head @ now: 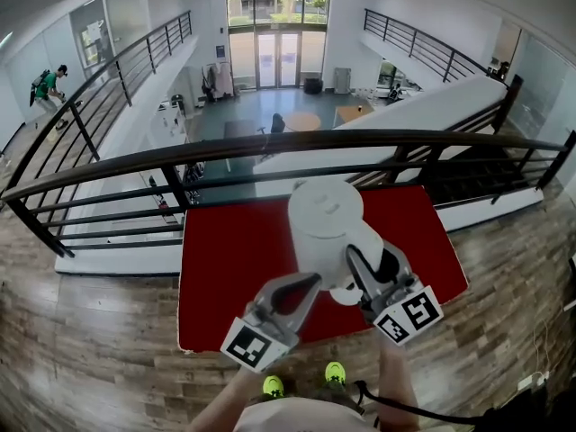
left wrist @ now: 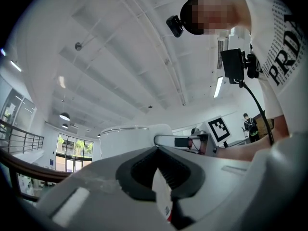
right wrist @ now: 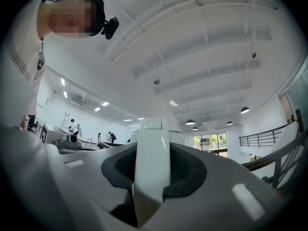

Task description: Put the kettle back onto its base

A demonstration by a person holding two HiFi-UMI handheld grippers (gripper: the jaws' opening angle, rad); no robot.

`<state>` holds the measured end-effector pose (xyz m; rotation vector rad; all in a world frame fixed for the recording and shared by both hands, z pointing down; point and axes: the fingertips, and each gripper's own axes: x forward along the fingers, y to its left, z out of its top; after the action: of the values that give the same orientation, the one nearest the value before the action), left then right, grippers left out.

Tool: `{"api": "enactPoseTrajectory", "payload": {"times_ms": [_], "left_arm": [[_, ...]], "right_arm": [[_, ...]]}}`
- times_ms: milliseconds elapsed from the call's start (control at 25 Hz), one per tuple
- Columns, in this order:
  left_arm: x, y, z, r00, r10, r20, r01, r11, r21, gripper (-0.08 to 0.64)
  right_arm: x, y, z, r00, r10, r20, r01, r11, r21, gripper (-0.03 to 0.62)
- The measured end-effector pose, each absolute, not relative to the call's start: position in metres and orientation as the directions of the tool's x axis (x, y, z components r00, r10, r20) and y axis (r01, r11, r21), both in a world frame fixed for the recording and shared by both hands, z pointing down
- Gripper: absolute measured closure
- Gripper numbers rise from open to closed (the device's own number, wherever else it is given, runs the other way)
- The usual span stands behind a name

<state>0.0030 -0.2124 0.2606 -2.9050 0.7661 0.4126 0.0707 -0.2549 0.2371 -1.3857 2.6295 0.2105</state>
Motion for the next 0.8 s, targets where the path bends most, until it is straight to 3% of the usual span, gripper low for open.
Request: {"api": "enactPoseTrajectory", "payload": {"times_ms": [280, 800], "left_arm": [[0.071, -0.236, 0.268, 0.793, -0.552, -0.256, -0.578, -0.816, -0.029, 0.566], [0.157, -0.264, 0.304, 0.7, -0.688, -0.194, -0.703, -0.711, -0.015, 0.566]], "right_arm": [[0.141, -0.278, 0.245, -0.635, -0.743, -0.211, -0.761, 0.648, 0.005, 0.469], [0.201, -0.309, 0.274, -0.756, -0.623, -0.199, -0.636, 0.772, -0.003, 0.469]]}}
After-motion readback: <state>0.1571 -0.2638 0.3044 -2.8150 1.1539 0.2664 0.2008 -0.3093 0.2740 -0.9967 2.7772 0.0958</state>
